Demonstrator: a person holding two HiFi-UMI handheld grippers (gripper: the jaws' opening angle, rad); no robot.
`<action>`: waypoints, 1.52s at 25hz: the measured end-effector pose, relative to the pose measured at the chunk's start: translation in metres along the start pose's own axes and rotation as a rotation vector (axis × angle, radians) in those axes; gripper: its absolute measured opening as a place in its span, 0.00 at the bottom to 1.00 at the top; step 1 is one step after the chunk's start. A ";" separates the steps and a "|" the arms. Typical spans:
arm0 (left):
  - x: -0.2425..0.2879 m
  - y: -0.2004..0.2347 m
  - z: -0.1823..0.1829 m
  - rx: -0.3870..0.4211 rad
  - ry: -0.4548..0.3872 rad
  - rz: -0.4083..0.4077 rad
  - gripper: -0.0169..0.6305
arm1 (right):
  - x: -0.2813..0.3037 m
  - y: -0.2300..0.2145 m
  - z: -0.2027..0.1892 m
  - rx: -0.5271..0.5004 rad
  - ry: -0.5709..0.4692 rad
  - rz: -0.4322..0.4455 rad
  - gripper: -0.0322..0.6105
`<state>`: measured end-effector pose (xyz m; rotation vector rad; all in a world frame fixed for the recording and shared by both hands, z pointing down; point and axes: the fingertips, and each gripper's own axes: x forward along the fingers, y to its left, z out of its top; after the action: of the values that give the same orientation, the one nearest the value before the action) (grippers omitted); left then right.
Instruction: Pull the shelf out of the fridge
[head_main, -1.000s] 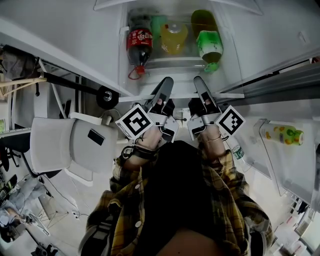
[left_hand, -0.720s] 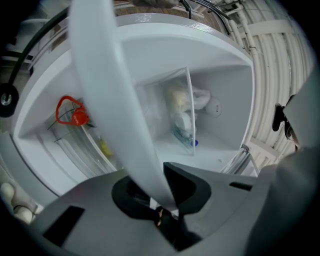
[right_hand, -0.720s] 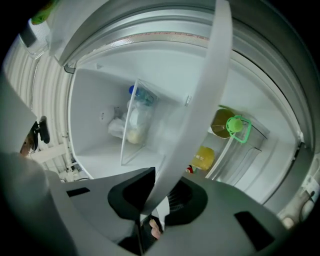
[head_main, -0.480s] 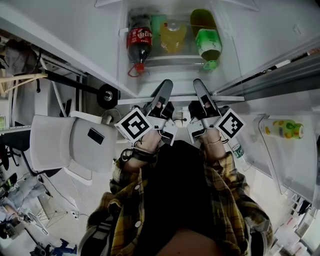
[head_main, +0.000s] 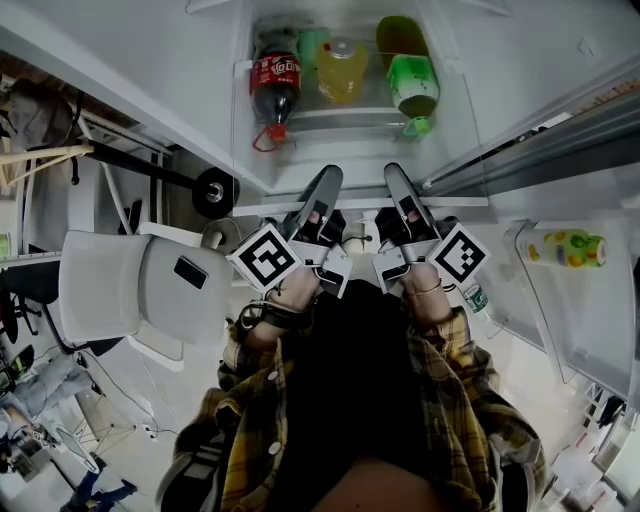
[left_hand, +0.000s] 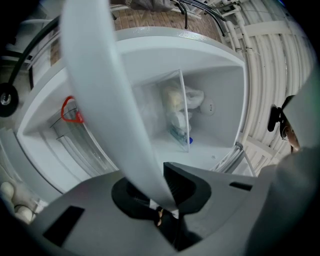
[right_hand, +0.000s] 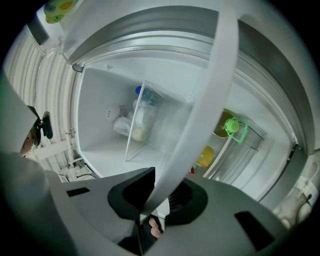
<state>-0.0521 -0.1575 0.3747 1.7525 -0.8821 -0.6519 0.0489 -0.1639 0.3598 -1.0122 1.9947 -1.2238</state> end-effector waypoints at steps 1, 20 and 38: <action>-0.001 -0.001 0.000 0.002 0.001 -0.001 0.11 | -0.001 0.001 0.000 -0.002 0.000 0.000 0.15; -0.007 -0.002 -0.004 -0.002 0.011 -0.004 0.11 | -0.007 0.002 -0.005 0.020 0.005 -0.004 0.15; -0.008 -0.003 -0.005 -0.014 0.003 -0.007 0.11 | -0.007 0.003 -0.006 0.030 0.013 -0.001 0.14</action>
<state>-0.0525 -0.1479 0.3734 1.7442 -0.8676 -0.6589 0.0473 -0.1551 0.3602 -0.9935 1.9799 -1.2601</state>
